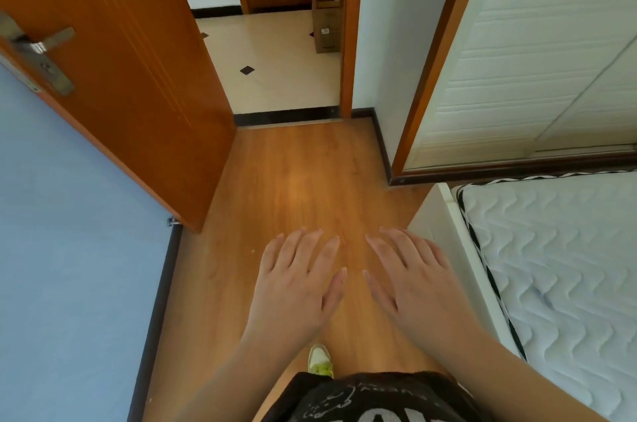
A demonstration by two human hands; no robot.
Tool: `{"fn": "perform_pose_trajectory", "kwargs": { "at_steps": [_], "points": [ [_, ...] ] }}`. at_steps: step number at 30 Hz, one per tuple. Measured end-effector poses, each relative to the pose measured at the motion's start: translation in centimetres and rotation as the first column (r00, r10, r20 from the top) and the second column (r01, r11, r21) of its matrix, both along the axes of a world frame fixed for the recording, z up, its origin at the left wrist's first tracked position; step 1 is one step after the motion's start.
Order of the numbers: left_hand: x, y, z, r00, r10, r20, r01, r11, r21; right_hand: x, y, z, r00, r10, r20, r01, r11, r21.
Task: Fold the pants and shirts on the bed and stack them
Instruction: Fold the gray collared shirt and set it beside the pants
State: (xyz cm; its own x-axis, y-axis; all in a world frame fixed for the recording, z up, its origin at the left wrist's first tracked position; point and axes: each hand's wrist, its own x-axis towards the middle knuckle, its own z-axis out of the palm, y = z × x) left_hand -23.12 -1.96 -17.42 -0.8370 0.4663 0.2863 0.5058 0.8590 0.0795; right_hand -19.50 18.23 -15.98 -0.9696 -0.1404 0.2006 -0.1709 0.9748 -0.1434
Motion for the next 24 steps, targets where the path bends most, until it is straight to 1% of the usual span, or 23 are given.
{"fn": "perform_pose_trajectory", "kwargs": {
  "at_steps": [4,6,9,15,19,24],
  "points": [
    [-7.0,0.6,0.1,0.995,-0.097,0.022,0.098,0.994,-0.043,-4.9,0.5,0.0,0.993,-0.109,0.050,0.109,0.994,0.003],
    [-10.2,1.9,0.1,0.988,-0.152,0.017,0.153,0.988,-0.031,-7.0,1.4,0.0,0.985,-0.165,0.046,0.165,0.986,-0.004],
    [-14.9,4.6,0.1,0.973,-0.229,0.014,0.229,0.973,-0.025,-10.2,3.4,-0.2,0.978,-0.204,0.039,0.205,0.979,-0.014],
    [-24.3,12.4,-0.3,0.947,-0.321,0.021,0.321,0.945,-0.058,-17.6,9.8,-1.8,0.944,-0.329,0.010,0.329,0.944,-0.029],
    [-29.5,17.5,0.2,0.930,-0.366,0.019,0.367,0.927,-0.073,-22.4,14.4,-2.6,0.931,-0.364,0.004,0.364,0.931,-0.022],
    [-36.0,24.1,1.1,0.914,-0.406,0.004,0.404,0.910,-0.092,-28.5,20.8,-2.2,0.917,-0.396,-0.048,0.396,0.918,-0.021]
  ]
}}
